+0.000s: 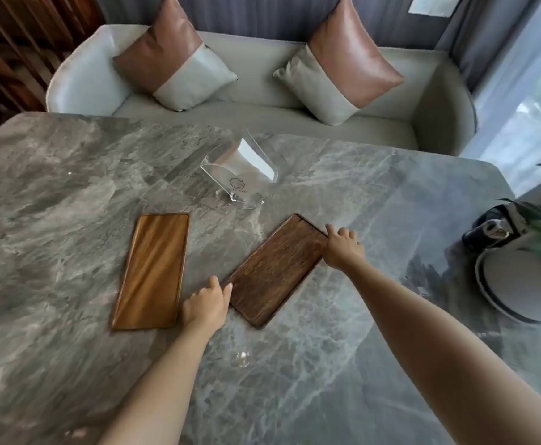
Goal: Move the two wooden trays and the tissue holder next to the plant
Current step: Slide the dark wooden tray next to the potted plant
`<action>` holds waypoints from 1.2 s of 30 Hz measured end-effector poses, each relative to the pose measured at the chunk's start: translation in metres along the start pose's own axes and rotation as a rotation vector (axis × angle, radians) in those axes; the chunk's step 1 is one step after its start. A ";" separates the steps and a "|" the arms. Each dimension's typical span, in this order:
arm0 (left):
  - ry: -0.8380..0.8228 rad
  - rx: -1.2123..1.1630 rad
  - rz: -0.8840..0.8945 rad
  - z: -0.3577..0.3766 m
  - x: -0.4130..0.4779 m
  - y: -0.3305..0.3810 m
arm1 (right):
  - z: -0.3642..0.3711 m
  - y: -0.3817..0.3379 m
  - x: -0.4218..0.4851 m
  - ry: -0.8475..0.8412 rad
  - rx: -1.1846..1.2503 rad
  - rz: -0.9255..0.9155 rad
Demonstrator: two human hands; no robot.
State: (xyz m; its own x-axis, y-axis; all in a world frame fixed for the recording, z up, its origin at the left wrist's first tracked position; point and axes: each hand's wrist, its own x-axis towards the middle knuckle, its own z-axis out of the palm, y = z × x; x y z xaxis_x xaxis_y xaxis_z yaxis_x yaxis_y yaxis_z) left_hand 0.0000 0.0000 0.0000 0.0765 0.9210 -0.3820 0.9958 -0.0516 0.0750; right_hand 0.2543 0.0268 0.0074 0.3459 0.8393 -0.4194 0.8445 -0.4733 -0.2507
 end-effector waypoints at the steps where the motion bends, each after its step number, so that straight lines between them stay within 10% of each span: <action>1: -0.016 0.019 -0.008 0.001 0.000 0.002 | 0.000 0.000 0.002 -0.015 0.000 0.007; 36: 0.067 -0.191 -0.004 -0.024 0.037 0.065 | 0.015 0.075 -0.042 0.039 0.576 0.292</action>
State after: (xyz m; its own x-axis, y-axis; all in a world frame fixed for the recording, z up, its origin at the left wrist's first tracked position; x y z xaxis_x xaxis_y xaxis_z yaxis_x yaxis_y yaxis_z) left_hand 0.0666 0.0396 0.0127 0.0632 0.9450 -0.3210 0.9682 0.0200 0.2493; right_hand 0.2974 -0.0481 -0.0066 0.5523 0.6583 -0.5116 0.3626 -0.7422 -0.5636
